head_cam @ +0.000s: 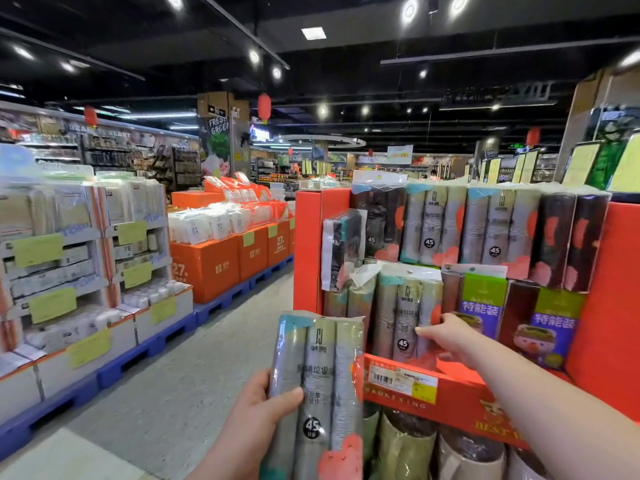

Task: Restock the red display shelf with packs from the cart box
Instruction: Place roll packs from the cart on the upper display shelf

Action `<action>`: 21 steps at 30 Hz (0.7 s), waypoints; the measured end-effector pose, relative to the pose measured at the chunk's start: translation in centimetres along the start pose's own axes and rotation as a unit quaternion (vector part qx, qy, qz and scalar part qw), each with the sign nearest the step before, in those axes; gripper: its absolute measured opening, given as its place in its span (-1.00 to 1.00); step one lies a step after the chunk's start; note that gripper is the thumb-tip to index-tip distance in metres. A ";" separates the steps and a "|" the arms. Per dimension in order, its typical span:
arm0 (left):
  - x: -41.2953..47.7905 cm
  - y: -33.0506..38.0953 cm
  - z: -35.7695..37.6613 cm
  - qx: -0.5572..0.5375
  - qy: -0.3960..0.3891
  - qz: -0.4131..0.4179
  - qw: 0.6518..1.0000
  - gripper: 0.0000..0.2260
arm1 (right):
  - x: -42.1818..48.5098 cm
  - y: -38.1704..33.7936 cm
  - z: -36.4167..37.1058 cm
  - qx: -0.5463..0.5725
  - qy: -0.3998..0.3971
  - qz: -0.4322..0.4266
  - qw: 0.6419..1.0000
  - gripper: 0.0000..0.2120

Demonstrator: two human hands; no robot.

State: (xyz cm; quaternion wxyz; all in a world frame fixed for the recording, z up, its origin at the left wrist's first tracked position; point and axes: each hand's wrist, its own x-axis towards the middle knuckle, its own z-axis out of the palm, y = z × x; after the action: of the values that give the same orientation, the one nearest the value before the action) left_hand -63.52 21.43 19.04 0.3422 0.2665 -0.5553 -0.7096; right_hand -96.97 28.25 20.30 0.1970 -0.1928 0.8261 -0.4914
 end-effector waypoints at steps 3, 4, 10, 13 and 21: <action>0.3 -0.4 0.8 0.004 -0.008 -0.009 1.000 -0.68 | -1.0 -0.2 -0.4 -0.027 0.034 -0.015 0.999 -0.39; 0.4 -0.5 1.1 0.005 -0.012 -0.013 1.000 -0.73 | -1.4 -0.4 -0.7 -0.043 0.070 -0.046 0.996 -0.37; 0.8 0.2 4.6 -0.011 -0.051 -0.028 0.998 -0.78 | -11.5 -3.4 -1.7 0.097 -0.178 -0.072 0.977 -0.71; 1.5 0.9 6.8 -0.024 -0.074 -0.022 0.997 -0.78 | -14.8 -2.8 -2.0 -0.004 -0.282 -0.079 0.956 -0.64; 5.1 1.6 9.8 0.241 -0.124 0.113 0.956 -0.71 | -13.9 -3.2 -5.0 0.073 -0.132 -0.127 0.980 -0.74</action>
State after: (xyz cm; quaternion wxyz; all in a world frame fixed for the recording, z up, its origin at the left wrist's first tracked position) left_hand -73.82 23.14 22.93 0.2746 0.1865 -0.7742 -0.5389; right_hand -87.41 37.66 27.23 0.2536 -0.3447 0.7236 -0.5416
